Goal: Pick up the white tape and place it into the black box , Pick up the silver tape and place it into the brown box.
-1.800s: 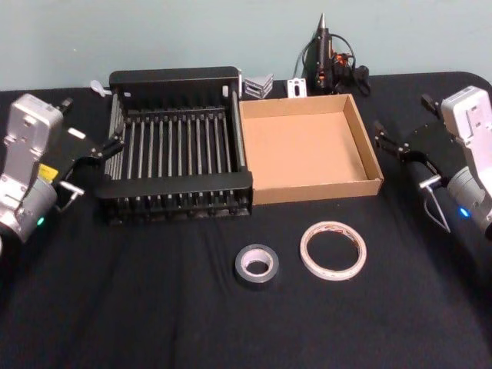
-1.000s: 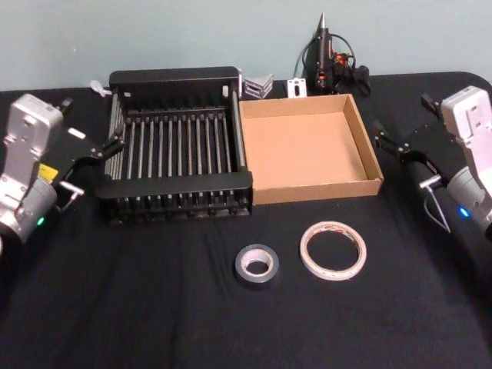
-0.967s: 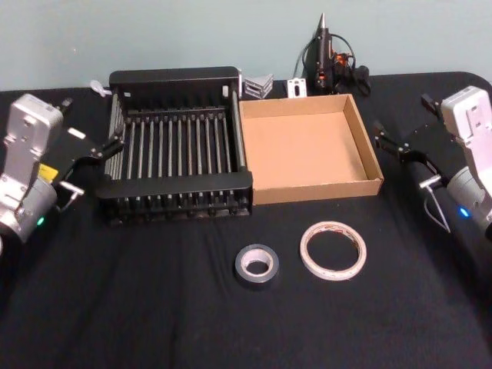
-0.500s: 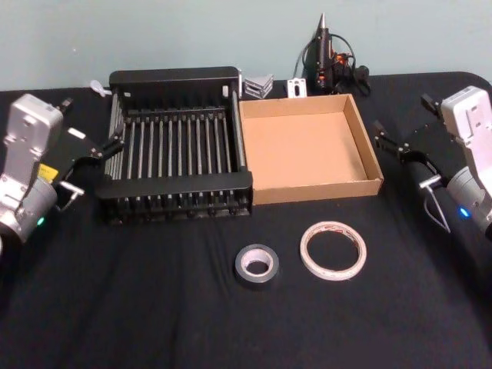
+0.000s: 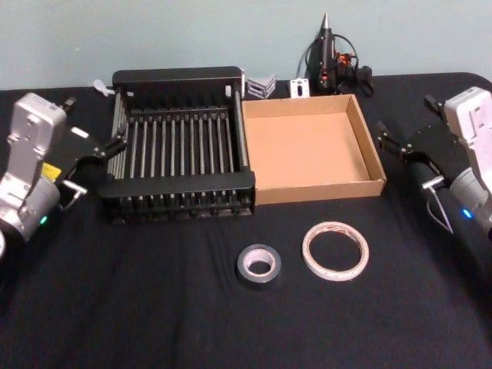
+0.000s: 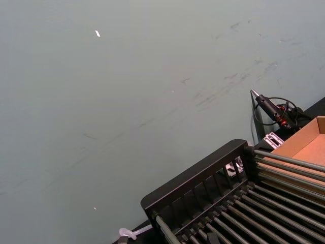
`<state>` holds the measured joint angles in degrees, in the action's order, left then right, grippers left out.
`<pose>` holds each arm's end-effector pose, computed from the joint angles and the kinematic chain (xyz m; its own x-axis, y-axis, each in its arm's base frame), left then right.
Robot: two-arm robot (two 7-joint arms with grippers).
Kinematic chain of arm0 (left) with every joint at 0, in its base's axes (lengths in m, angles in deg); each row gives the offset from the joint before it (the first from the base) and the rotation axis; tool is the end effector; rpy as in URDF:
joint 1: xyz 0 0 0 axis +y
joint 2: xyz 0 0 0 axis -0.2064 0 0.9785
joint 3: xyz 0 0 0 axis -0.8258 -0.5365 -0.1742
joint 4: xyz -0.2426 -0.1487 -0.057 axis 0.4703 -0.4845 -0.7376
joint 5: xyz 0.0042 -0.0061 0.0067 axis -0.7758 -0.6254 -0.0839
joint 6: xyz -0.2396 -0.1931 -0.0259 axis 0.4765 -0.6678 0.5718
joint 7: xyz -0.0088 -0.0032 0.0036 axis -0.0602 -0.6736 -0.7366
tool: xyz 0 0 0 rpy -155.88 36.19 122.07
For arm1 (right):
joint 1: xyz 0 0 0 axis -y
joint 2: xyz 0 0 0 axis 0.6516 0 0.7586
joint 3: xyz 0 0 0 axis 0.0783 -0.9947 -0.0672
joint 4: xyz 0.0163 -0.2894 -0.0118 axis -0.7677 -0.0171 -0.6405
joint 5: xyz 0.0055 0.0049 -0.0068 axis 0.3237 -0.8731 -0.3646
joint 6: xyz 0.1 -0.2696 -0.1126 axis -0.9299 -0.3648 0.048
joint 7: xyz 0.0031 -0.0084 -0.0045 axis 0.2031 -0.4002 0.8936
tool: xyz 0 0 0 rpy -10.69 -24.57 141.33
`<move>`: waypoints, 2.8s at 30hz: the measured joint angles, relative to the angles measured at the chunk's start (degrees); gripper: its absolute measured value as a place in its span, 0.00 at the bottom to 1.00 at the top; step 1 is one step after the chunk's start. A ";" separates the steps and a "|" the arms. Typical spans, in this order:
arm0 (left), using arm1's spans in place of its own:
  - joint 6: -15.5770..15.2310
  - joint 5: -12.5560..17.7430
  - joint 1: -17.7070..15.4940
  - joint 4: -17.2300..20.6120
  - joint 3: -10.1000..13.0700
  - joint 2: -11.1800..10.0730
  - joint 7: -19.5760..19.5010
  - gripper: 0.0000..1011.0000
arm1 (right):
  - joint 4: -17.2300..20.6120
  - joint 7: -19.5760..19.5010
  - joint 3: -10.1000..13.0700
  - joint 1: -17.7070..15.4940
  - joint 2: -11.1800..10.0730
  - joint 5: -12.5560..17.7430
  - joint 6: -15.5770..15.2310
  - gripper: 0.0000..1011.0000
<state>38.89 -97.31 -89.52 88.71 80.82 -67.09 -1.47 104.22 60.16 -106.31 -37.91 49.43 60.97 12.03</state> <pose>0.3581 0.0828 -0.3022 0.2922 0.8803 0.3739 -0.9553 0.2872 0.0703 0.3581 -0.0826 -0.3023 0.2923 -0.8803 0.3737 0.9552 0.2874 -0.0704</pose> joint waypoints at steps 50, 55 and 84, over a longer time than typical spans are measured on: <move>0.00 0.00 0.00 0.00 0.00 0.00 0.00 0.99 | 26.01 9.35 12.47 -23.55 -6.45 10.66 -12.20 0.99; 0.00 0.00 0.00 0.00 0.00 0.00 0.00 0.99 | 27.22 10.60 12.90 -26.06 -6.85 11.26 -14.03 0.99; 0.00 0.00 0.00 0.00 0.00 0.00 0.00 0.99 | 21.00 15.65 9.64 -23.57 -2.52 6.97 -20.47 0.99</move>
<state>38.89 -97.31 -89.52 88.71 80.83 -67.09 -1.47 125.23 75.81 -96.67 -61.48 46.92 67.94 -8.43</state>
